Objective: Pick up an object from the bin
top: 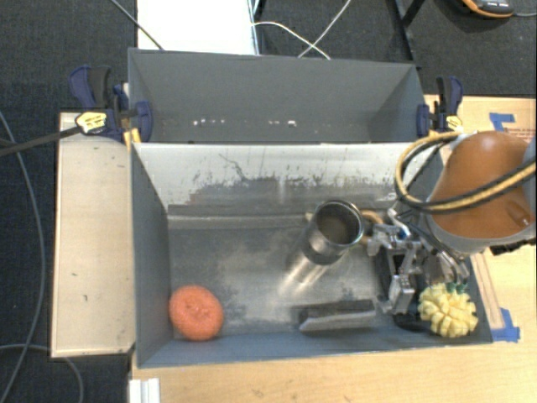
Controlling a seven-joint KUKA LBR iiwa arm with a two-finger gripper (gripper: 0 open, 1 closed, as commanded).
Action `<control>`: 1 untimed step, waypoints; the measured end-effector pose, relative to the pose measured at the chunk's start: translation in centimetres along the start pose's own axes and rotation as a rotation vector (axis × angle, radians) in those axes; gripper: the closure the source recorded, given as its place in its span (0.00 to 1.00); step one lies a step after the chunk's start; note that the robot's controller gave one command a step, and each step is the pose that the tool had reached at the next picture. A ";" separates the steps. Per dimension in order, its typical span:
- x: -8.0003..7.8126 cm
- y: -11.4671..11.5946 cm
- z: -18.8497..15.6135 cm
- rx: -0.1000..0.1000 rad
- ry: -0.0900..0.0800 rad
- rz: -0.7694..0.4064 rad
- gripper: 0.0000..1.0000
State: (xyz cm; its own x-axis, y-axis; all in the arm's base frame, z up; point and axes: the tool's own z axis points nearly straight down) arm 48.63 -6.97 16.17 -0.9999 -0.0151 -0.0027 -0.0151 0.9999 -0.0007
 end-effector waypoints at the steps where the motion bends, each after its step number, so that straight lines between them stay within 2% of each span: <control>1: 0.0 0.0 0.0 0.000 0.000 -0.001 1.00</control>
Offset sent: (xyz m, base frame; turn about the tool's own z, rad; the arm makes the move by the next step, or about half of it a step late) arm 0.0000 0.0000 0.0000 0.0000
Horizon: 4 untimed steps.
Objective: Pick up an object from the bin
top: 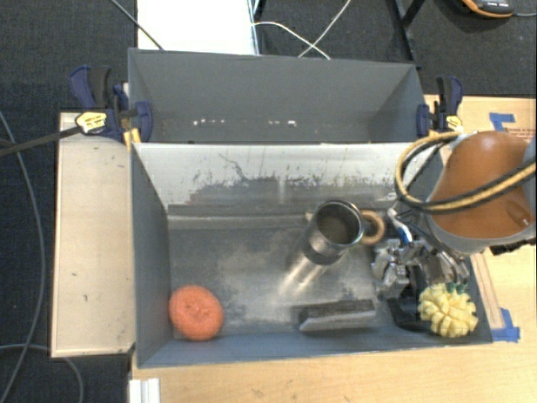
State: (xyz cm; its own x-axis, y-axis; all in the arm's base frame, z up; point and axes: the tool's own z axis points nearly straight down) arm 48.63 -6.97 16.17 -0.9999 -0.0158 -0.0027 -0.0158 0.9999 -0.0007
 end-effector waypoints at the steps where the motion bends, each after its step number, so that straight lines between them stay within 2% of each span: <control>1: 0.0 0.0 0.0 0.000 0.000 0.000 1.00; 2: -0.1 -0.5 0.2 -0.001 -0.001 -0.009 1.00; 3: -4.0 -2.5 -8.8 0.003 -0.014 -0.168 1.00; 4: -0.6 -3.2 -4.1 -0.003 0.015 -0.029 1.00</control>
Offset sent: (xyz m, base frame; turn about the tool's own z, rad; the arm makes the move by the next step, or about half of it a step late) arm 0.0017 -0.0276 -0.0094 -0.1006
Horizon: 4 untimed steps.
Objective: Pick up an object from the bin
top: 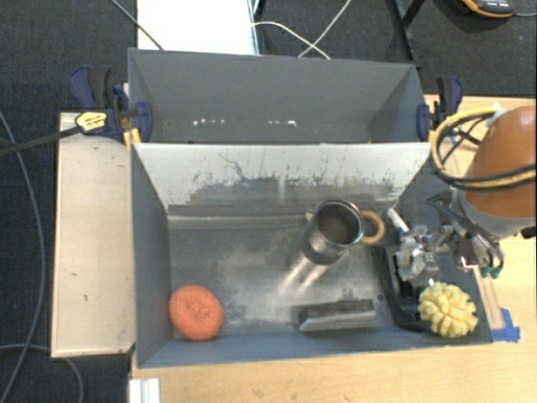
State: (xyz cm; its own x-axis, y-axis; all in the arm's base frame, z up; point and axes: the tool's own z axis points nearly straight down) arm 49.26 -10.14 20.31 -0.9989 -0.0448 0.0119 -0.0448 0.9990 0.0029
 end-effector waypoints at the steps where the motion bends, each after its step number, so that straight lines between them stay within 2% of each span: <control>1: -2.6 5.2 -2.8 0.002 -0.027 -0.013 1.00; 2: 0.9 0.7 -0.2 0.004 -0.009 -0.108 1.00; 3: -1.3 9.6 3.1 -0.001 -0.025 0.189 1.00; 4: 0.1 1.2 1.7 0.010 -0.017 0.015 1.00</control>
Offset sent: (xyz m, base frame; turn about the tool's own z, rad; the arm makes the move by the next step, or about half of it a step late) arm -0.0143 0.0004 -0.0007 -0.1192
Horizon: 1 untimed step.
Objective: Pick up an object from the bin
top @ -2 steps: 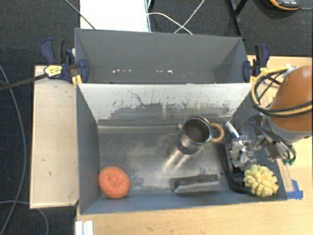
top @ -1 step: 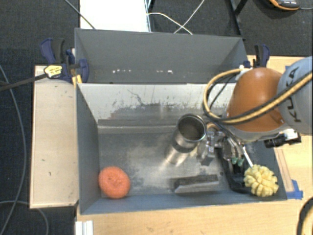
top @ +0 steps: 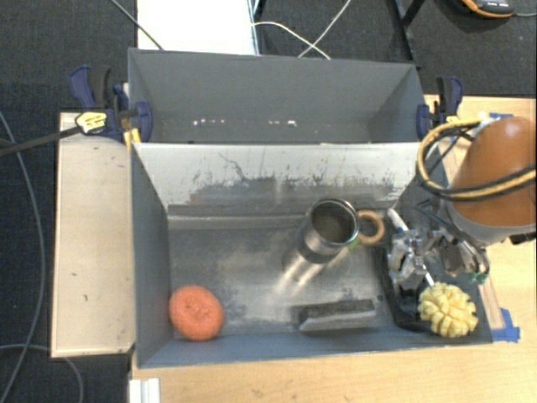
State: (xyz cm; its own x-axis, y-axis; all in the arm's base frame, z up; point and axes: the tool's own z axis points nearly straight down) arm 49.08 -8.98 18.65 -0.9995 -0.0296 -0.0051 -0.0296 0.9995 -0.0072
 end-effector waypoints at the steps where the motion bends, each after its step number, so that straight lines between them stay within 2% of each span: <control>1: -1.0 4.8 -4.0 -0.011 -0.012 0.170 1.00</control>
Offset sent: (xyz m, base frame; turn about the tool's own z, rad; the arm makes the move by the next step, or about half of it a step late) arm 0.0038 -0.0039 0.1424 0.0551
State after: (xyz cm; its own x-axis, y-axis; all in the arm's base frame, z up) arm 49.95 -4.10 22.62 -0.9900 0.1402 -0.0177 0.1401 0.9901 0.0057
